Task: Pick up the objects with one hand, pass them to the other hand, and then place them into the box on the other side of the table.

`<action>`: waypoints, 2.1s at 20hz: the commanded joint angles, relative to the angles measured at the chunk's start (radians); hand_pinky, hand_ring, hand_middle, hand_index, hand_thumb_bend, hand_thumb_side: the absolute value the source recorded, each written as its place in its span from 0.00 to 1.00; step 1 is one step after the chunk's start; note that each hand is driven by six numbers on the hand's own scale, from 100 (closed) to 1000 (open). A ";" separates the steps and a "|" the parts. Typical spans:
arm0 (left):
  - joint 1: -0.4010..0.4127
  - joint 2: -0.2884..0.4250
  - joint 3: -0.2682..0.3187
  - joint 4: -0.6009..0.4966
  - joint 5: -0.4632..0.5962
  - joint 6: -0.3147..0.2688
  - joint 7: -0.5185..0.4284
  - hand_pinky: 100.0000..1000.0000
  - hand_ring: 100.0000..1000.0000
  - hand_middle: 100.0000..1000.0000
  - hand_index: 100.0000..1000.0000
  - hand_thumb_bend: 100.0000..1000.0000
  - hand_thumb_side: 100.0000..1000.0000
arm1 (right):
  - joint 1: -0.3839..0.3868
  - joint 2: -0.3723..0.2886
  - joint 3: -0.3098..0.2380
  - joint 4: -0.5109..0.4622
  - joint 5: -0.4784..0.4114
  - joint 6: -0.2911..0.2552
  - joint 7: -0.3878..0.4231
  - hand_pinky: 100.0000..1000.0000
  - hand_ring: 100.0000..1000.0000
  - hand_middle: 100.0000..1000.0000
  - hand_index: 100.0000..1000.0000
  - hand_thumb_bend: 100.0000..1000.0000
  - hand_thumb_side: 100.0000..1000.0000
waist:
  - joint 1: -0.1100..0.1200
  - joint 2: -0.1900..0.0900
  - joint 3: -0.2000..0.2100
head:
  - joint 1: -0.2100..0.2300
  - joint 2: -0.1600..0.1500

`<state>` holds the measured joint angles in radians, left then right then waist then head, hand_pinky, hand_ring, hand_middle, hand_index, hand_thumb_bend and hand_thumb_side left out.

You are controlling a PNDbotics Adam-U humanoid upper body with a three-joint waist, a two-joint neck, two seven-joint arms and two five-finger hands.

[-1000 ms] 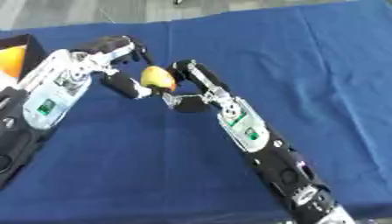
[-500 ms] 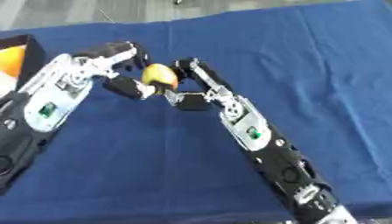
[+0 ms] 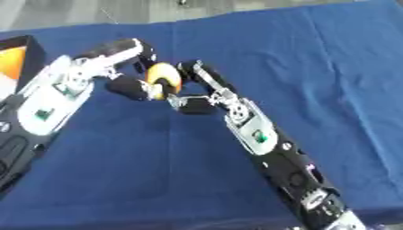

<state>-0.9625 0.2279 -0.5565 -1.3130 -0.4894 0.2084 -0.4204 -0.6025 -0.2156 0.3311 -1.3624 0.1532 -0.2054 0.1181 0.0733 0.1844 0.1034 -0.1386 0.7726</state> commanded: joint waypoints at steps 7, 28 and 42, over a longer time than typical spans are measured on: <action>-0.024 0.012 -0.002 -0.047 -0.067 -0.008 -0.019 0.60 0.56 0.44 0.33 0.18 0.04 | -0.016 -0.002 0.007 -0.002 0.020 0.012 -0.001 0.70 0.69 0.55 0.62 0.00 0.01 | -0.004 -0.017 -0.001 | 0.001 -0.003; -0.023 0.020 0.011 -0.079 -0.217 -0.003 -0.075 0.51 0.48 0.37 0.30 0.33 0.00 | -0.022 -0.013 -0.003 0.007 0.127 0.013 0.000 0.74 0.80 0.70 0.81 0.05 0.26 | -0.011 -0.020 0.002 | 0.013 -0.003; 0.021 0.082 0.076 -0.277 -0.187 0.117 -0.090 0.52 0.48 0.38 0.30 0.30 0.00 | -0.030 -0.042 -0.034 -0.001 0.168 0.058 -0.036 0.75 0.78 0.71 0.81 0.07 0.24 | -0.015 -0.025 0.006 | 0.020 -0.003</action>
<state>-0.9268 0.2837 -0.5023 -1.5535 -0.6806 0.3121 -0.5122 -0.6126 -0.2393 0.3067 -1.3412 0.3217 -0.1517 0.0854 0.0607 0.1840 0.1083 -0.1232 0.7726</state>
